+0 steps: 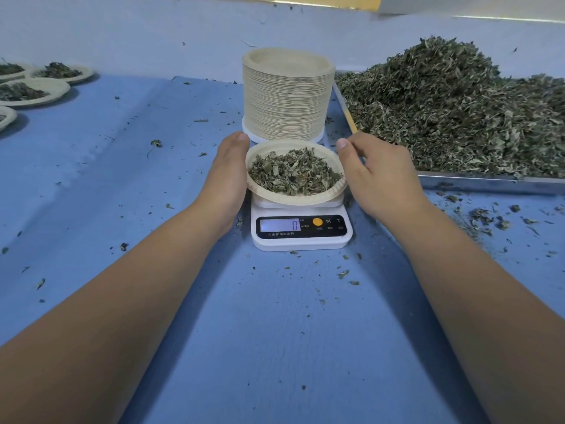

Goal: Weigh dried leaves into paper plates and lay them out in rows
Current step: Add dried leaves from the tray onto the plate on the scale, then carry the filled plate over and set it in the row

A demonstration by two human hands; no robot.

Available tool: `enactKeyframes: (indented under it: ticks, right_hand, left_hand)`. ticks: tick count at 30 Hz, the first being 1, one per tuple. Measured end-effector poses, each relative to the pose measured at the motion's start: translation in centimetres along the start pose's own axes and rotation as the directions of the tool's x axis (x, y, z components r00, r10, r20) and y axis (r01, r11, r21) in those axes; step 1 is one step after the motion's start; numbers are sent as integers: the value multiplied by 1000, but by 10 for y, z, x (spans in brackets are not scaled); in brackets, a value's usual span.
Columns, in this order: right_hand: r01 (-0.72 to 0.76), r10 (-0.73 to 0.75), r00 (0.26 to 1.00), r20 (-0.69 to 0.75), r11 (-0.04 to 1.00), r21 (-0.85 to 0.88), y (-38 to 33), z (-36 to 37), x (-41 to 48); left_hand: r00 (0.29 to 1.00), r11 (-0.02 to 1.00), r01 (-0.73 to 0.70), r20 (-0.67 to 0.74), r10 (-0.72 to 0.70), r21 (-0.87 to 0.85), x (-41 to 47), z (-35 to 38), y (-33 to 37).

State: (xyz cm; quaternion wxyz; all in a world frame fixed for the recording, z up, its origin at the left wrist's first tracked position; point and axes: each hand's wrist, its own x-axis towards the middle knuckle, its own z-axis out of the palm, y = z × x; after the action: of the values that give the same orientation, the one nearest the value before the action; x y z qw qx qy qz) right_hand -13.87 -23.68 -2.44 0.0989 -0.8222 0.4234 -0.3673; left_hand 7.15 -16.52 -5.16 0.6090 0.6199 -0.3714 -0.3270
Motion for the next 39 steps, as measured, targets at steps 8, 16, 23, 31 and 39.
enactKeyframes:
  ticks: [8, 16, 23, 31, 39]
  right_hand:
    - [-11, 11, 1000, 2, 1000, -20, 5, 3, 1]
    - [-9, 11, 999, 31, 998, -67, 8, 2, 3]
    - [-50, 59, 992, 115, 996, -76, -3, 4, 2]
    - [83, -110, 955, 277, 990, 110, -79, 19, -5]
    - [344, -433, 725, 537, 902, 263, -201, 111, -6]
  left_hand:
    - [1000, 1000, -4, -12, 4, -1, 0, 0, 0]
    - [1000, 1000, -1, -16, 1, -6, 0, 0, -1]
    - [992, 988, 125, -18, -127, -93, 1, 2, 6]
    - [937, 950, 88, -299, -181, -301, -11, -68, 33]
    - [781, 983, 108, -599, -176, -149, -54, -243, 31]
